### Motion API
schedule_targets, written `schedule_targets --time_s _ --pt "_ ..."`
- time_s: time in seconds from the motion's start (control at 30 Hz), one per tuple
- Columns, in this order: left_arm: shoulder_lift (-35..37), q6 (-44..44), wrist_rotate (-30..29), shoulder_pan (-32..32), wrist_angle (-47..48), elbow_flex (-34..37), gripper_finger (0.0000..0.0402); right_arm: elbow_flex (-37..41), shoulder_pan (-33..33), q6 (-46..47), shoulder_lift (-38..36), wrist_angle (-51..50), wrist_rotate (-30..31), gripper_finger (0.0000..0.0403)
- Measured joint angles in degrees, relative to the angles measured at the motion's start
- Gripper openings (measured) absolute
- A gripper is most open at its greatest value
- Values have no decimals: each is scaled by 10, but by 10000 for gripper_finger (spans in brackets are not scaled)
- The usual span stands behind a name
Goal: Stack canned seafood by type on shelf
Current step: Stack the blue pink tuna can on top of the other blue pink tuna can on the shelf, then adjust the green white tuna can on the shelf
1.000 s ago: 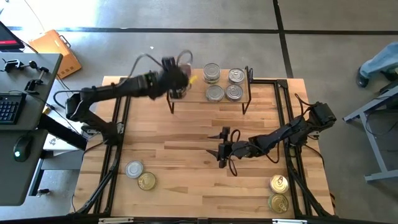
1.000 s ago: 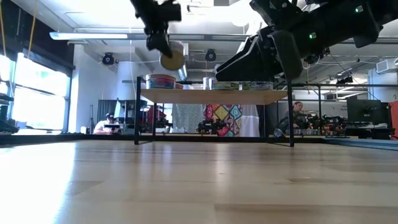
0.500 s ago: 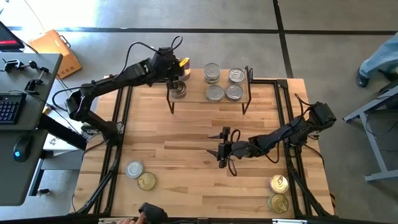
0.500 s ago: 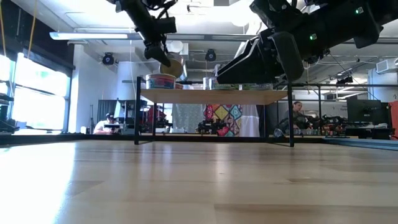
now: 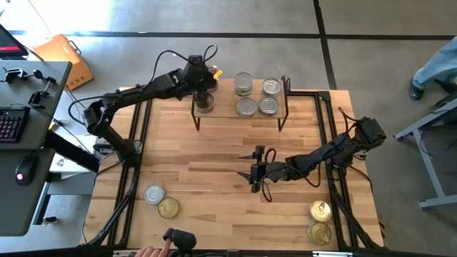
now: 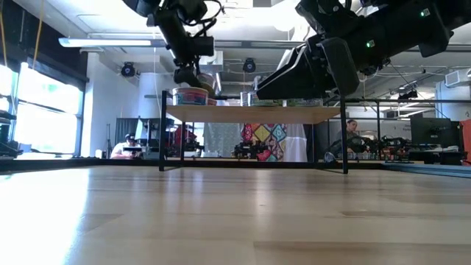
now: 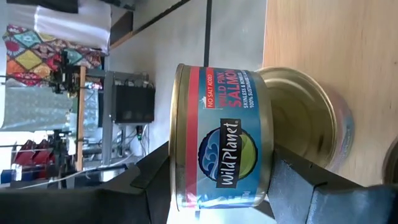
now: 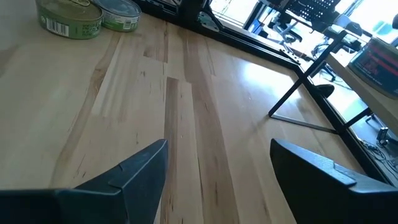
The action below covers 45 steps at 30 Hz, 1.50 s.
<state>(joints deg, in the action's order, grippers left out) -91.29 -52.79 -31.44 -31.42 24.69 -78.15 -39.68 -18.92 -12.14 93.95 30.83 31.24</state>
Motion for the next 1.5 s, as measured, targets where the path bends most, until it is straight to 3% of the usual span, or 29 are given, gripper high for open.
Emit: schedule_targets --time_s 0.37,0.8,1.5 --pt "1 7 26 7 7 -1 195 0 0 1 0 -2 0 275" --pt "0 18 51 8 14 -1 268 0 0 1 0 -2 0 275" --pt "1 62 132 8 12 0 271 0 0 1 0 -2 0 275"
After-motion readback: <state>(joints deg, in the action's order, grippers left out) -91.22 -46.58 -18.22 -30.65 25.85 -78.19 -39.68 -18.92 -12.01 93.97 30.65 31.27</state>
